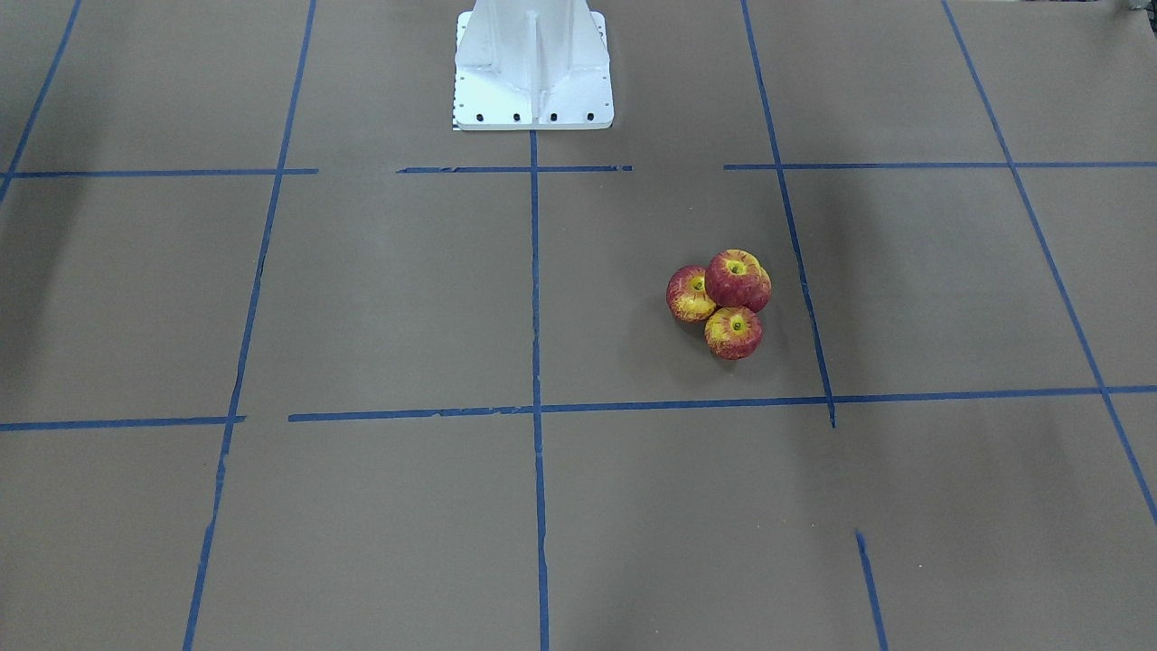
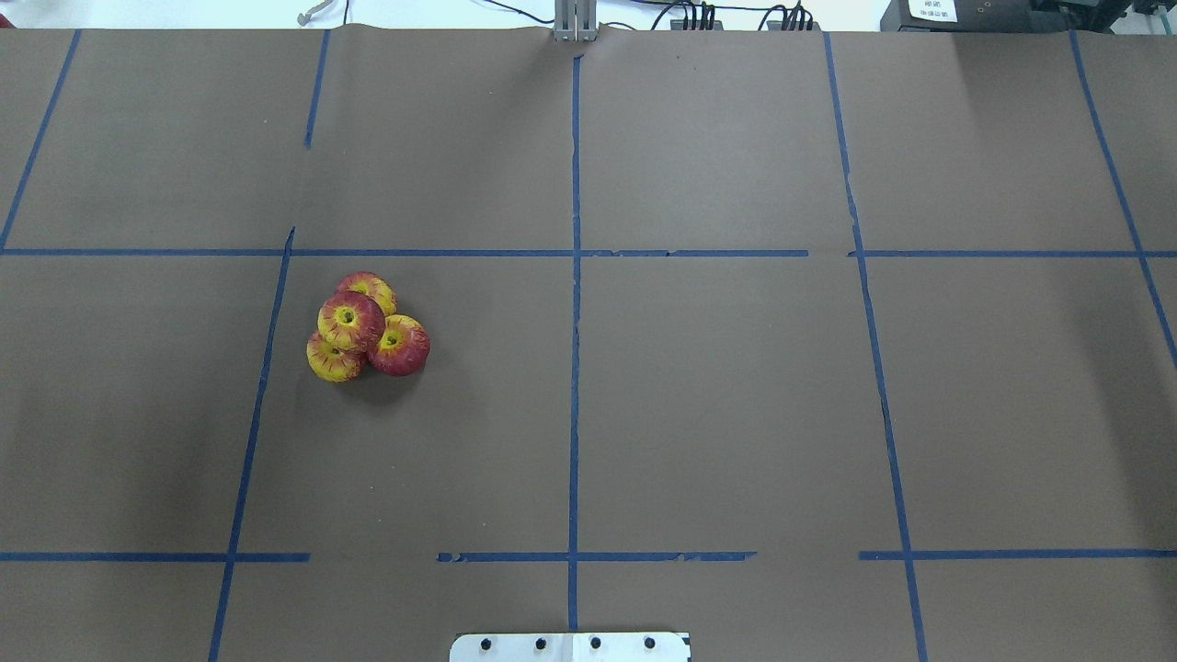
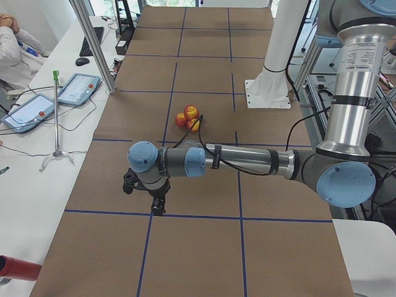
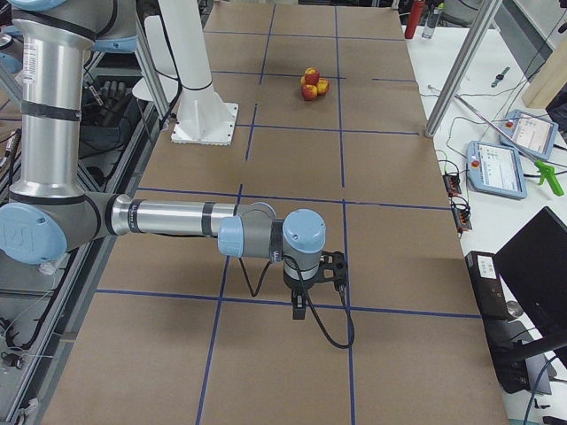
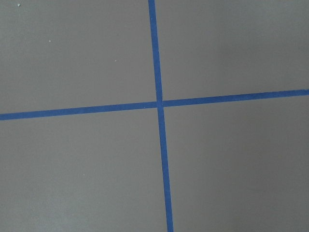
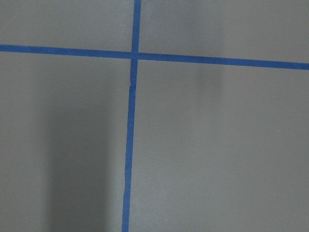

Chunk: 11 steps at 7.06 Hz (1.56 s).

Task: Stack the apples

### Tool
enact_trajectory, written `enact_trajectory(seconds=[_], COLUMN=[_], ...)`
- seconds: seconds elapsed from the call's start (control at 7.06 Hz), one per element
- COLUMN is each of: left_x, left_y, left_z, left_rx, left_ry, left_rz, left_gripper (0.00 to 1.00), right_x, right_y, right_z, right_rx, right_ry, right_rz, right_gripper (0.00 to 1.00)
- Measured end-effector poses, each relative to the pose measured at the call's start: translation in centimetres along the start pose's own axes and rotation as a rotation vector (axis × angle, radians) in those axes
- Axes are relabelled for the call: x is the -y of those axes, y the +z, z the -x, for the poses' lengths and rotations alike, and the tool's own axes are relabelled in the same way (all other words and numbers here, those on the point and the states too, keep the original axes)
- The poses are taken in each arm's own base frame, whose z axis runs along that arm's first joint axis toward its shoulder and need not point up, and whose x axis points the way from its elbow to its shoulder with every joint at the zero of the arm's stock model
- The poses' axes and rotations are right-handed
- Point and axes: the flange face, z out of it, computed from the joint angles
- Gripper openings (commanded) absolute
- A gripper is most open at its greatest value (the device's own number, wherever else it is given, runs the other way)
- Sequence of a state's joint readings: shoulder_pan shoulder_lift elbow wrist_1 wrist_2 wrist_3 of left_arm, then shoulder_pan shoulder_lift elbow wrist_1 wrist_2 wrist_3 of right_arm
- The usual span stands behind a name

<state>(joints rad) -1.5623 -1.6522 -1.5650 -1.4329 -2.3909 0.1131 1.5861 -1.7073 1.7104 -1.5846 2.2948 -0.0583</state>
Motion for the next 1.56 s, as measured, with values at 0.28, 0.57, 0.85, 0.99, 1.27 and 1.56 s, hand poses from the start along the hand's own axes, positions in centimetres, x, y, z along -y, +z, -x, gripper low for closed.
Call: enact_trajectory(seconds=[0.28,0.57,0.85,0.99,1.27,1.56], left_x=[-0.4,0.0,0.7,0.9,1.1,1.2], left_y=[0.2,-0.2,-0.8,-1.0,-1.2,-1.1], left_z=[0.2,-0.2,-0.8,-1.0,-1.2,-1.3], left_rx=[0.000,0.000,0.003,0.001,-0.001,0.001], left_ry=[-0.001,0.009,0.026,0.030,0.035,0.040], left_rz=[0.002,-0.007,-0.018,-0.021,-0.024,-0.024], left_gripper=[1.00,1.00,1.00,1.00,1.00,1.00], right_x=[0.0,0.0,0.0,0.0,0.0,0.0], right_y=[0.0,0.0,0.0,0.0,0.0,0.0], right_z=[0.0,0.0,0.0,0.0,0.0,0.0], right_rx=[0.000,0.000,0.000,0.000,0.000,0.000], right_ry=[0.000,0.000,0.000,0.000,0.000,0.000], right_rz=[0.000,0.000,0.000,0.000,0.000,0.000], right_gripper=[1.00,1.00,1.00,1.00,1.00,1.00])
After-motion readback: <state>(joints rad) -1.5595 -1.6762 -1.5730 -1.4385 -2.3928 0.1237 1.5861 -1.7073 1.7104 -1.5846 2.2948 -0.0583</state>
